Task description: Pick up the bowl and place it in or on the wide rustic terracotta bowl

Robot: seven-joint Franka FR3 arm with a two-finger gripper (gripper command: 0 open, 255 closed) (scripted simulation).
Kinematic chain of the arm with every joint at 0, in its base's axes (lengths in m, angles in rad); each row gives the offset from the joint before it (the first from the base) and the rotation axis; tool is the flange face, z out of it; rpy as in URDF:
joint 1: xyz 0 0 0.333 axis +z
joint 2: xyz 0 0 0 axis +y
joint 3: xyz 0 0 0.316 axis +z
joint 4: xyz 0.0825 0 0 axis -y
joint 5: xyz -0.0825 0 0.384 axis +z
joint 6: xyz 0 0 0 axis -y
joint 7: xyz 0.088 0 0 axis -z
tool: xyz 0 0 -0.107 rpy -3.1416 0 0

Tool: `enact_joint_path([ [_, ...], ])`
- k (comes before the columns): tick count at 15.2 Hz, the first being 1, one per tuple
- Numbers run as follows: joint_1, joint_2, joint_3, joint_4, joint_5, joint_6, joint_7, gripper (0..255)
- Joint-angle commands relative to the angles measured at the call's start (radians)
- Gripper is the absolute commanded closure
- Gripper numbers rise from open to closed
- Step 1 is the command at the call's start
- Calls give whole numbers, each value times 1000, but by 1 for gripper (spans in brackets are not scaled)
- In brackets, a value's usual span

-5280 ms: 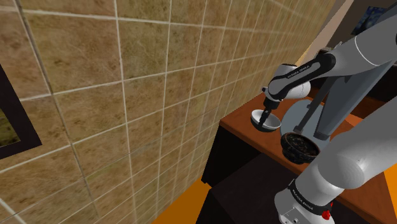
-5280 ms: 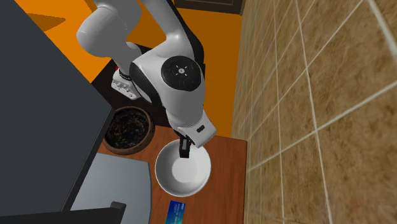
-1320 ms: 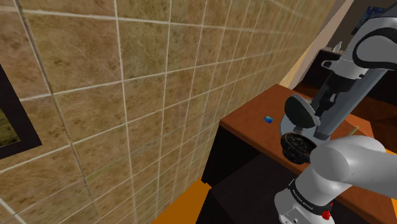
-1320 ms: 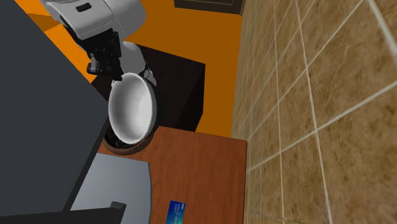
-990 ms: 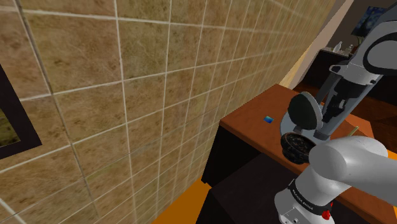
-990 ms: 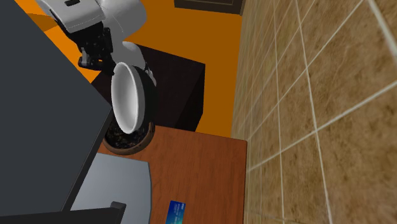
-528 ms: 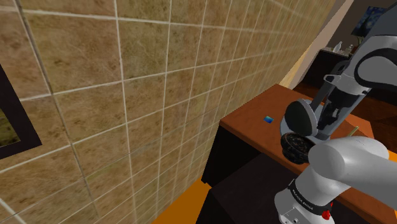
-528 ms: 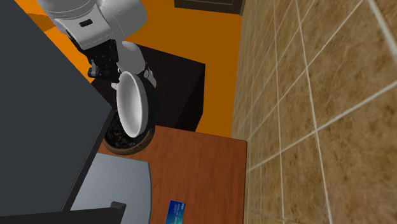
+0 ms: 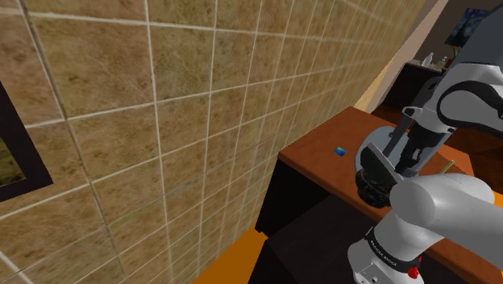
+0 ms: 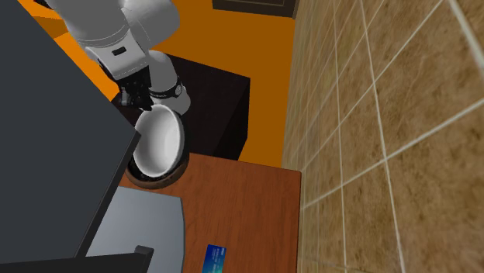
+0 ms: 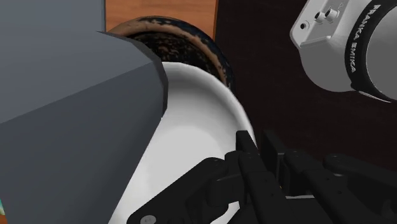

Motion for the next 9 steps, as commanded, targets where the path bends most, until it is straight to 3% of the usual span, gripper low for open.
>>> enact_joint_path([
  [1, -13, -3, -21, -29, -22, 25, -3, 255],
  [9, -40, -8, -59, -85, -60, 73, -7, 255],
])
